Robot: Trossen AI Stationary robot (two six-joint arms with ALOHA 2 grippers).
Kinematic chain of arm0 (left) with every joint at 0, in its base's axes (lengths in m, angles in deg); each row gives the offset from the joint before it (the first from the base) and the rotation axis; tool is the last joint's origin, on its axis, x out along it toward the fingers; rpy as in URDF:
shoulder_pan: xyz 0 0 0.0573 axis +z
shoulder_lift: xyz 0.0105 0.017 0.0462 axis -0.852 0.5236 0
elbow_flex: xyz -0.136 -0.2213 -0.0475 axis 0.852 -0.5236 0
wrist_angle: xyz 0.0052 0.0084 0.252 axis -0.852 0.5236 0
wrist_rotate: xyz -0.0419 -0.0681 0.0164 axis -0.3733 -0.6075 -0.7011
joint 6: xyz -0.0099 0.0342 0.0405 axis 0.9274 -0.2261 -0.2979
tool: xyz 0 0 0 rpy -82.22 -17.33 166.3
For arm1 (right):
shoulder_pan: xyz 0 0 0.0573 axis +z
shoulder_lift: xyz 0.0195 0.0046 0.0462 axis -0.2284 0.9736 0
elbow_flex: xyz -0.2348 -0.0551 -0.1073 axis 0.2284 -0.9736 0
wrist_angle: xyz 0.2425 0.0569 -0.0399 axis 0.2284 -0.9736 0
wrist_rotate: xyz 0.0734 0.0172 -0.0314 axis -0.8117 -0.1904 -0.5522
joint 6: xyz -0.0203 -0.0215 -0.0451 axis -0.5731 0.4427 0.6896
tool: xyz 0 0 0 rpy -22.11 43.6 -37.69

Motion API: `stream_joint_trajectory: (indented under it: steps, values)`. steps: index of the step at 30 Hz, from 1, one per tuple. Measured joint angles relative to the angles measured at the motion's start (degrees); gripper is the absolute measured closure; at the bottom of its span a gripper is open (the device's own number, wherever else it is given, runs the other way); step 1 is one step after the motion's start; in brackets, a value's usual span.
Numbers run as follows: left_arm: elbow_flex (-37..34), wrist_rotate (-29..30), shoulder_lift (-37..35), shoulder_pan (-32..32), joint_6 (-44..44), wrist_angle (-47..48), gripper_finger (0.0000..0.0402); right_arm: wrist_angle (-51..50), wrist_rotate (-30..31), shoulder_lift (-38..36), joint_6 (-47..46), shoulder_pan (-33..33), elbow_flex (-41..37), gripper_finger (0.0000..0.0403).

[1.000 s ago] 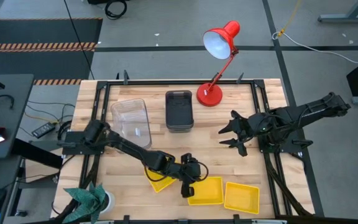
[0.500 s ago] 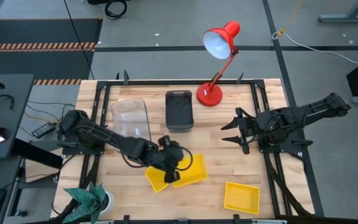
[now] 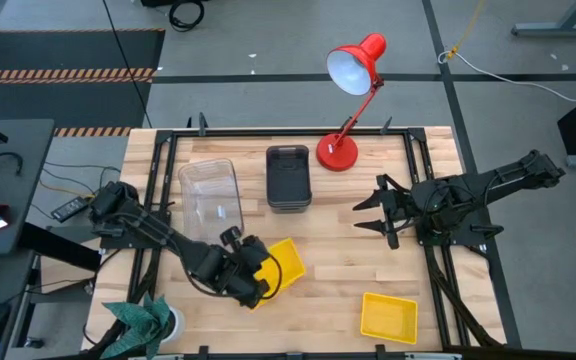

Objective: Stack baskets by color
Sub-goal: Stack the bottom left yellow bin on top of the top yellow bin

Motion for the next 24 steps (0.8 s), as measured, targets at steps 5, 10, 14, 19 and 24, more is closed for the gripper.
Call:
stream_joint_trajectory:
  steps: [5, 10, 14, 19, 24]
  values:
    - [0.0, 0.7, 0.1, -2.5, 4.2, 0.8, 0.0385, 0.0, -0.5, 0.0, -0.9, 0.0, 0.0, 0.0194]
    - [0.0, 0.3, 0.1, -4.2, 7.2, 3.4, 0.0387, 0.0, -1.0, 0.0, -0.9, 0.0, 0.0, 0.0194]
    - [0.0, 0.3, 0.2, -5.1, 8.3, 3.9, 0.0384, 0.0, -1.1, 0.0, -0.9, 0.0, 0.0, 0.0194]
    - [0.0, 0.0, 1.7, -5.1, 8.4, 3.2, 0.0385, 0.0, -1.1, 0.0, -0.9, 0.0, 0.0, 0.0194]
    - [0.0, -2.1, 4.3, -4.8, 8.7, 2.4, 0.0376, -0.1, -1.5, 0.0, -0.9, 0.0, 0.0, 0.0194]
